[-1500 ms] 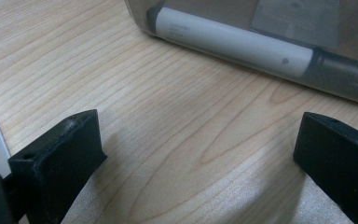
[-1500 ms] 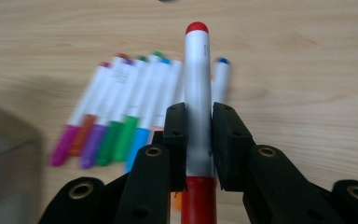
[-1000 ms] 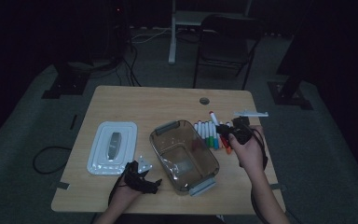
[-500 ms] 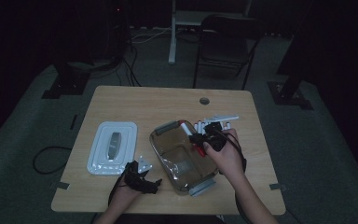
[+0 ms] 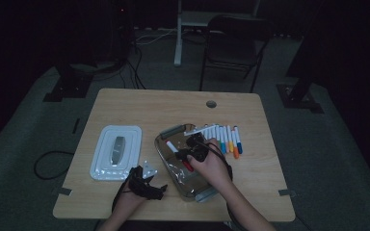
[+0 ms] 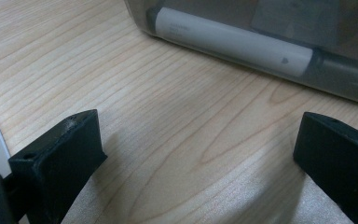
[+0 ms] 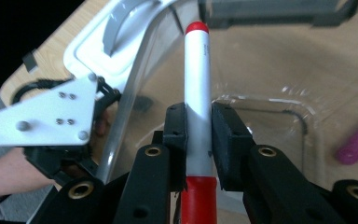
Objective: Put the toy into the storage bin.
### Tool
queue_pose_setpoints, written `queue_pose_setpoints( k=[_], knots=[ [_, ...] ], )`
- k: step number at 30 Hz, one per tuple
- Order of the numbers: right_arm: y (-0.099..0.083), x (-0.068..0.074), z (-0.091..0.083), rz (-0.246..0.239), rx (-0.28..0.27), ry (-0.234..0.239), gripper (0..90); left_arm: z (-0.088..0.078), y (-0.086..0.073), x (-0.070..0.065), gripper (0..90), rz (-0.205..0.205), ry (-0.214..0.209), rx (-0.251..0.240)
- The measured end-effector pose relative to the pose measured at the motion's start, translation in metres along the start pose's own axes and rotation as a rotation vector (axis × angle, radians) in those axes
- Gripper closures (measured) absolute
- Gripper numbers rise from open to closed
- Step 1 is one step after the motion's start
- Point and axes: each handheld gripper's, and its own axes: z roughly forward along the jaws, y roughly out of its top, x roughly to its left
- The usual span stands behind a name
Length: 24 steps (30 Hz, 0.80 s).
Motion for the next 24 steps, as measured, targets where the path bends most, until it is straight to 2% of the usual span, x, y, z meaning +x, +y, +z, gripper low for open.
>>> queue_pose_setpoints(
  k=[6, 9, 21, 24],
  knots=[
    [0.0, 0.002, 0.022, 0.016, 0.066, 0.019, 76.6, 0.0, 0.0, 0.0, 1.8, 0.0, -0.001, 0.001],
    [0.0, 0.002, 0.026, 0.02, 0.079, 0.022, 76.5, 0.0, 0.0, 0.0, 1.8, 0.0, -0.001, 0.001],
    [0.002, -0.001, 0.049, 0.044, 0.196, 0.048, 76.5, 0.0, 0.0, 0.0, 1.9, -0.001, 0.001, -0.001],
    [0.001, -0.003, 0.056, 0.043, 0.248, 0.052, 76.5, 0.0, 0.0, 0.0, 1.8, -0.001, 0.001, -0.001]
  ],
)
